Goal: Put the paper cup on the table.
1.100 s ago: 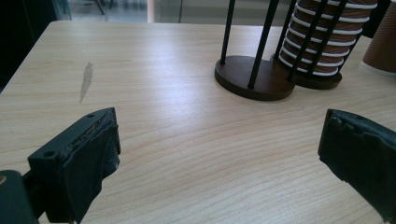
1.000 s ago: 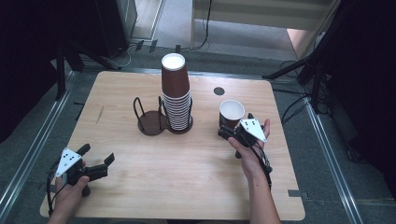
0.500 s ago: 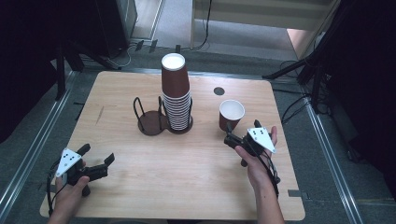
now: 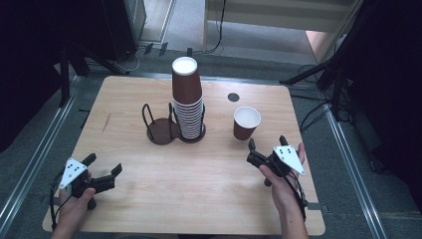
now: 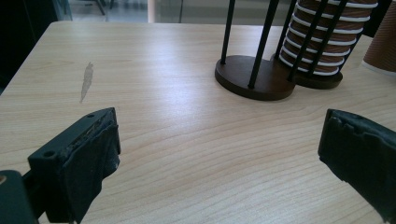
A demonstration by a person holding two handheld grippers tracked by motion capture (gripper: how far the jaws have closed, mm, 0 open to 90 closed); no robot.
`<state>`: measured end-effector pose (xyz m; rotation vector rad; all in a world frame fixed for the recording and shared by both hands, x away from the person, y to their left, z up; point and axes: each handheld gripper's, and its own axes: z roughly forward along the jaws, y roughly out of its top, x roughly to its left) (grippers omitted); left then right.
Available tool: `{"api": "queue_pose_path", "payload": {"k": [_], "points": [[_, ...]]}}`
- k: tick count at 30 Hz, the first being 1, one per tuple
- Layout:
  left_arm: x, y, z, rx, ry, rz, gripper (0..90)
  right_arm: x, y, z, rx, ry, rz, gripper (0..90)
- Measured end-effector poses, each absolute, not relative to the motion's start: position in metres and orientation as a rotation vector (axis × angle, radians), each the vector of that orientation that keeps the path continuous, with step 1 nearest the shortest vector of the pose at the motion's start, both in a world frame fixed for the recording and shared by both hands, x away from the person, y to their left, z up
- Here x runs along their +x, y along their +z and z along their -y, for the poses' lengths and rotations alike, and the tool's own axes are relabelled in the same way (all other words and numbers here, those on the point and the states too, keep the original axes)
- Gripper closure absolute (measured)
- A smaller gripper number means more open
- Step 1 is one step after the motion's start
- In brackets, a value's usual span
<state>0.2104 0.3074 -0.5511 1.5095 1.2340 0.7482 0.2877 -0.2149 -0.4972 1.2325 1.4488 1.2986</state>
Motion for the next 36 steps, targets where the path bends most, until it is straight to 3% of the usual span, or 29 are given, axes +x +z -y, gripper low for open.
{"api": "queue_pose_path", "payload": {"k": [36], "points": [[0.21,-0.551,-0.307,1.511,0.754,-1.229,0.0,0.225,-0.513,0.271,1.268,1.216,-1.427,0.0]]}}
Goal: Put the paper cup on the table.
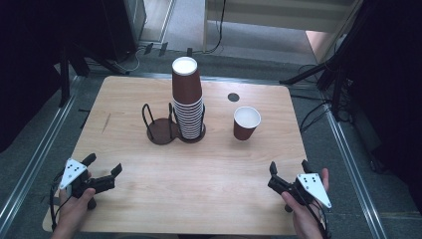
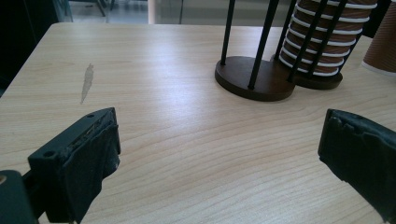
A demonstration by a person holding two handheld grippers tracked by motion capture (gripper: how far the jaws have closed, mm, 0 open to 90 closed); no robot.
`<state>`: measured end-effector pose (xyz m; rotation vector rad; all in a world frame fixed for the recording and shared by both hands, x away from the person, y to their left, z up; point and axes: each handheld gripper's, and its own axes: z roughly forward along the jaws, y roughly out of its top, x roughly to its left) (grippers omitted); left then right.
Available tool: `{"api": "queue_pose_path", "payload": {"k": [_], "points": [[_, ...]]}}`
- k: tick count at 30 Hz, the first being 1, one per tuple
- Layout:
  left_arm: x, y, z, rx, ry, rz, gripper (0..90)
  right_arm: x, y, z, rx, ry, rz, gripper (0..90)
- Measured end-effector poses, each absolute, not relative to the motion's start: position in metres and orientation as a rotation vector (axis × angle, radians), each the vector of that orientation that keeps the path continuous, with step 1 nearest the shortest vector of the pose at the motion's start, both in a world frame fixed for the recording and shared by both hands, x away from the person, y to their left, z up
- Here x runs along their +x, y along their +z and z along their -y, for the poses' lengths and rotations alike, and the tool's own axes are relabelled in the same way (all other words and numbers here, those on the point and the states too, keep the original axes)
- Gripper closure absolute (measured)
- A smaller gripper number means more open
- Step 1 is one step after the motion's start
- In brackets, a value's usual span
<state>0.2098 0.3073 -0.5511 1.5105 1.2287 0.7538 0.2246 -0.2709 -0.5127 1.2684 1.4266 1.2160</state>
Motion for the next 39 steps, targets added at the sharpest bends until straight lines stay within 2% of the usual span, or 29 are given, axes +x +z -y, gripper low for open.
{"api": "queue_pose_path", "payload": {"k": [21,39], "points": [[0.21,-0.551,-0.307,1.507,0.756,-1.236,0.0,0.193,-0.527,0.325,1.329,1.129,-1.376,0.0],[0.211,-0.551,-0.307,1.513,0.751,-1.242,0.0,0.179,-0.534,0.342,1.324,1.115,-1.397,0.0]]}}
